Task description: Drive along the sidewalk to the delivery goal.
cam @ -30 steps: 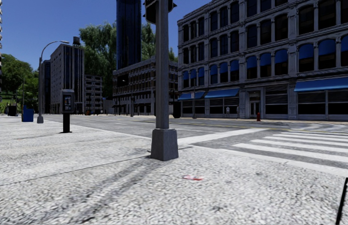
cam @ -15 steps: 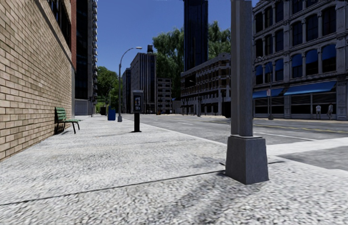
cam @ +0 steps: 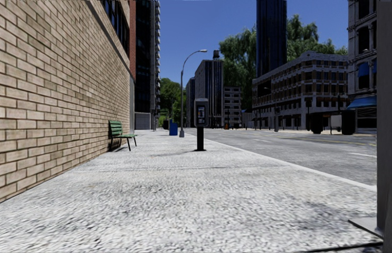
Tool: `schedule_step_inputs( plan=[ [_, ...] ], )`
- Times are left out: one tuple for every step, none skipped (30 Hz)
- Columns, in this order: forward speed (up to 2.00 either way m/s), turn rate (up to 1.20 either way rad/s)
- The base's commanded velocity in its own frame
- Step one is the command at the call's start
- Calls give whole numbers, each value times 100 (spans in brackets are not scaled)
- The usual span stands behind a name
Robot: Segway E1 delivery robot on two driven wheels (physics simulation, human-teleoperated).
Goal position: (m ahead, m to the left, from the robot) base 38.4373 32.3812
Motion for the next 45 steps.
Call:
schedule_step_inputs(
  plan=[
    [183, 57],
    [184, 61],
    [184, 61],
    [185, 62],
    [186, 63],
    [188, 63],
    [189, 60],
    [189, 60],
    [200, 34],
    [200, 0],
    [200, 0],
    [200, 0],
    [200, 0],
    [200, 0],
    [200, 0],
    [200, 0],
    [200, 0],
    [200, 0],
    [200, 0],
    [200, 0],
    [200, 0],
    [200, 0],
    [200, 0],
    [200, 0],
    [200, 0],
    [200, 0],
    [200, 0],
    [200, 0],
    [200, 0],
    [200, 0],
    [200, 0],
    [200, 0],
    [200, 0],
    [200, 0],
    [200, 0],
    [200, 0],
    [200, 0],
    [200, 0],
    [200, 0],
    [200, 0],
    [200, 0],
    [200, 0],
    [200, 0],
    [200, 0],
    [200, 0]
  ],
)
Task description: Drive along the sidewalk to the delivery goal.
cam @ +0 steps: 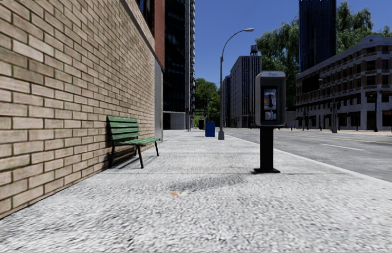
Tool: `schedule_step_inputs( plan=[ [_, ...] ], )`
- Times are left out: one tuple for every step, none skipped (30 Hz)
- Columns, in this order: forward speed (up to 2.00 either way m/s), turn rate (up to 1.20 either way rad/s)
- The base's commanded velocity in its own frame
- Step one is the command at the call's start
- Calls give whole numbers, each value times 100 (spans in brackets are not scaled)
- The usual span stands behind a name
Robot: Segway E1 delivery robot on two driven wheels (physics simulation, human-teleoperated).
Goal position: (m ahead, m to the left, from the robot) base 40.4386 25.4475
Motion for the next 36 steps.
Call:
schedule_step_inputs(
  plan=[
    [200, 0],
    [200, 0],
    [200, 0],
    [200, 0],
    [200, 0],
    [200, 0],
    [200, 0],
    [200, 0],
    [200, 0],
    [200, 0],
    [200, 0],
    [200, 0],
    [200, 0],
    [200, 0],
    [200, 0],
    [200, 0],
    [200, 0],
    [200, 0],
    [200, 0],
    [200, 0],
    [200, 0],
    [200, 0],
    [200, 0],
    [200, 0],
    [200, 0],
    [200, 0],
    [200, 0],
    [200, 0],
    [200, 0],
    [200, 0],
    [200, 0],
    [200, 0],
    [200, 0],
    [200, 0],
    [200, 0],
    [200, 0]
  ],
)
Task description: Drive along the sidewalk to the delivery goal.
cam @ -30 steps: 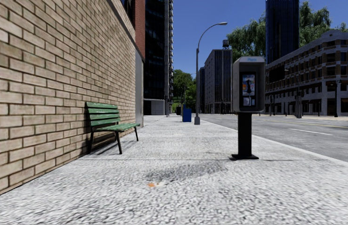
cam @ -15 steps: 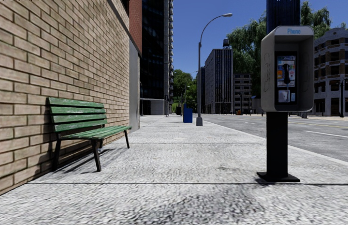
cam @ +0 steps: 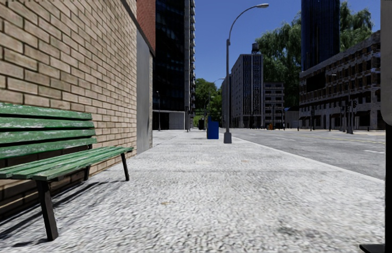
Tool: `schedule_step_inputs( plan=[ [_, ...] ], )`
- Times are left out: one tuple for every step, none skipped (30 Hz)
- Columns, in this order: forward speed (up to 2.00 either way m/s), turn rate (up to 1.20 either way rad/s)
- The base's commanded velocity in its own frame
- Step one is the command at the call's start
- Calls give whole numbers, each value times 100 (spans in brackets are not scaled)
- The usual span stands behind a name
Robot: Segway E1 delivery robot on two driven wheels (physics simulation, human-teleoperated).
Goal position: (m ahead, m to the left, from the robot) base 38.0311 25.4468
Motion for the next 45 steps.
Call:
schedule_step_inputs(
  plan=[
    [200, 0],
    [200, 0],
    [200, 0],
    [200, 0],
    [200, 0],
    [200, 0],
    [200, 0],
    [200, 0],
    [200, 0],
    [200, 0],
    [200, 0],
    [200, 0],
    [200, 0],
    [200, 0],
    [200, 0],
    [200, 0],
    [200, 0],
    [200, 0],
    [200, 0],
    [200, 0],
    [200, 0],
    [200, 0],
    [200, 0],
    [200, 0],
    [200, 0],
    [200, 0],
    [200, 0],
    [200, 0],
    [200, 0],
    [200, 0],
    [200, 0],
    [200, 0],
    [200, 0],
    [200, 0],
    [200, 0],
    [200, 0],
    [200, 0],
    [200, 0],
    [200, 0],
    [200, 0],
    [200, 0],
    [200, 0],
    [200, 0],
    [200, 0],
    [200, 0]
  ],
)
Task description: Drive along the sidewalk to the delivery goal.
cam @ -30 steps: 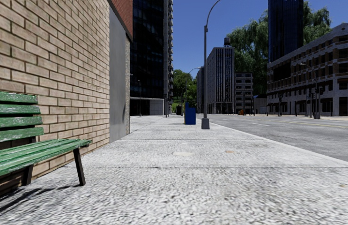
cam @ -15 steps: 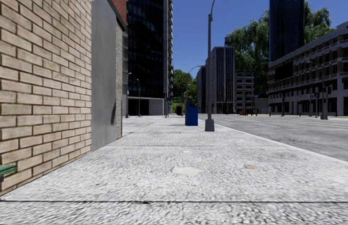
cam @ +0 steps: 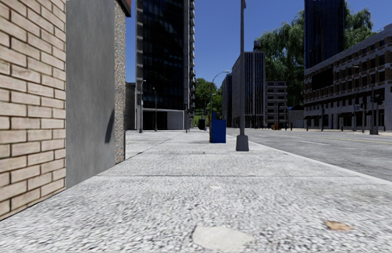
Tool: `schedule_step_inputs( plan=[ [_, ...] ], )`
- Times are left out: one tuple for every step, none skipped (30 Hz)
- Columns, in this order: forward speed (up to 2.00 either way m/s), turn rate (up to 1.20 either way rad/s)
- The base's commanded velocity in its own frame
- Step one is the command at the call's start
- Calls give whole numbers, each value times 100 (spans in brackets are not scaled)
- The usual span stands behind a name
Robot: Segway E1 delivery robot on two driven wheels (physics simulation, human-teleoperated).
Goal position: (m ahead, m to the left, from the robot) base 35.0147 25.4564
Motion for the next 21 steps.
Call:
schedule_step_inputs(
  plan=[
    [200, 0],
    [200, 0],
    [200, 0],
    [200, 0],
    [200, 0],
    [200, 0],
    [200, 0],
    [200, 0],
    [200, 0],
    [200, 0],
    [200, 0],
    [200, 0],
    [200, 0],
    [200, 0],
    [200, 0],
    [200, 0],
    [200, 0],
    [200, 0],
    [200, 0],
    [200, 12],
    [200, 19]
  ],
)
